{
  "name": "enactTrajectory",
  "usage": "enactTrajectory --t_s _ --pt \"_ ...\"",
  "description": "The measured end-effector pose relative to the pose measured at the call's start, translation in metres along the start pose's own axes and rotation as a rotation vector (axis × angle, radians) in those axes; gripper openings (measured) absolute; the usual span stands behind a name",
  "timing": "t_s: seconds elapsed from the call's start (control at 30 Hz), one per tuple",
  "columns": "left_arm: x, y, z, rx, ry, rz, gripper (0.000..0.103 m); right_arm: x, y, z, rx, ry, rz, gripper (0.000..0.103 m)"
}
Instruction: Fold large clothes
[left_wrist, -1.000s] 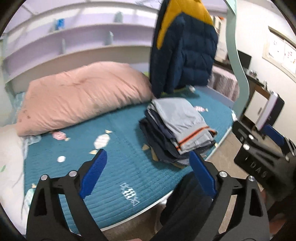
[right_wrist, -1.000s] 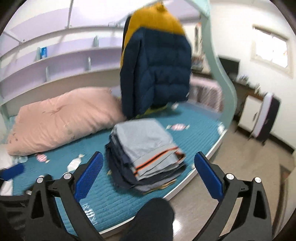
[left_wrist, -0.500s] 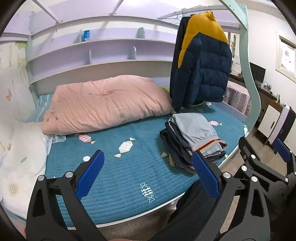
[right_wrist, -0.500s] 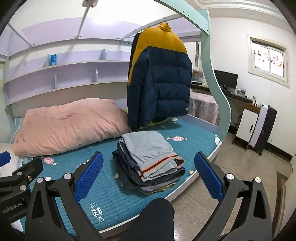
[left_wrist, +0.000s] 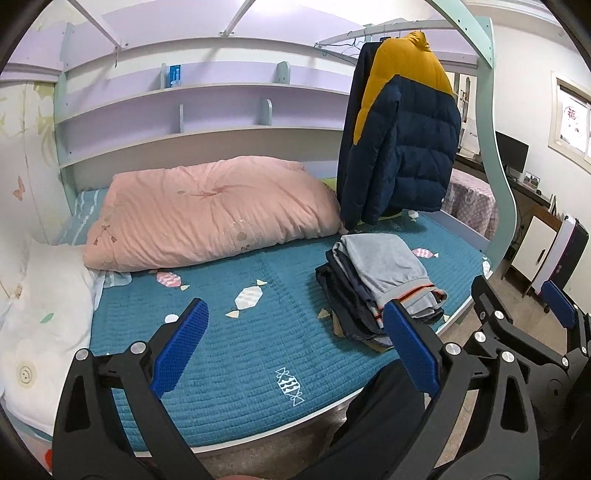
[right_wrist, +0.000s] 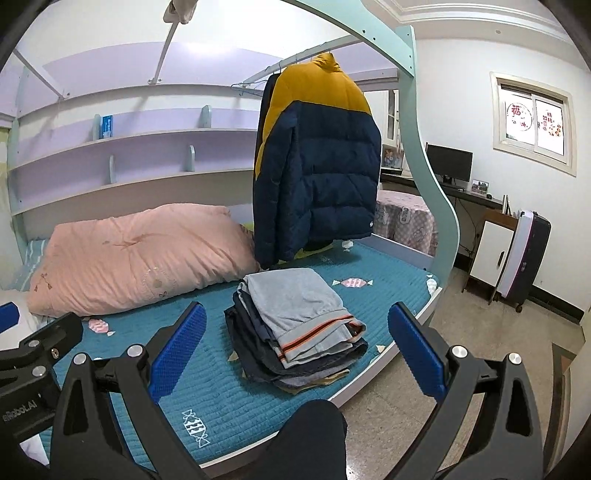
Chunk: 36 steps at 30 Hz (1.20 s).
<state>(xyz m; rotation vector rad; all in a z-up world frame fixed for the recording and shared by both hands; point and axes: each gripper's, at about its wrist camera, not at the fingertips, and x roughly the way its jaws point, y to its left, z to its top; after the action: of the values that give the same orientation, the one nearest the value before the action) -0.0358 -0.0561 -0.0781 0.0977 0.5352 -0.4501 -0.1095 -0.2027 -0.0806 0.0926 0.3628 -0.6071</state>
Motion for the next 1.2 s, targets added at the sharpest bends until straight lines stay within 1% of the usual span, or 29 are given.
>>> enactTrajectory --t_s 0.4,0.77,0.9,1.2 --pt "0.001 -0.002 0.000 -0.004 0.008 -0.006 0.096 -0.005 0.002 0.000 -0.006 0.000 -0.013 0.095" --pt "0.009 -0.008 -0.002 -0.002 0.034 0.010 0.096 0.005 -0.005 0.001 -0.007 0.032 -0.012 0.095" --pt "0.009 -0.010 -0.003 -0.001 0.031 0.017 0.096 0.010 -0.008 0.001 -0.009 0.041 -0.010 0.095" --pt "0.011 -0.010 -0.004 -0.010 0.042 0.022 0.096 0.012 -0.010 0.003 -0.018 0.035 -0.012 0.095"
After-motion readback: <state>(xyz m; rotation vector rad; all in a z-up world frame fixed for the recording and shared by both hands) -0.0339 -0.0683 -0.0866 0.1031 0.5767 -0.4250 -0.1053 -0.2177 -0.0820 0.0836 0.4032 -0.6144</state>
